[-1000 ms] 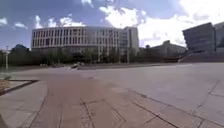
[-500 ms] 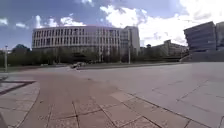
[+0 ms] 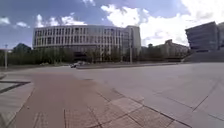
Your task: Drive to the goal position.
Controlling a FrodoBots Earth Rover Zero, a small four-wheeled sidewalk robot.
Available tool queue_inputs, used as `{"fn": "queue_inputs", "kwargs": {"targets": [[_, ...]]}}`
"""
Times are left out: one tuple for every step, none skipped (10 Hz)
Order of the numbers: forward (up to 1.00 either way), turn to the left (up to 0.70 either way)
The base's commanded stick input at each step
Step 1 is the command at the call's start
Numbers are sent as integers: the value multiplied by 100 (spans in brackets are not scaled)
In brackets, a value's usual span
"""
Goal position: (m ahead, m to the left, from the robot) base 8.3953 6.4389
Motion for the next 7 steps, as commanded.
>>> {"fn": "queue_inputs", "kwargs": {"targets": [[70,0],[70,0],[70,0],[70,0],[70,0],[70,0],[70,0]]}}
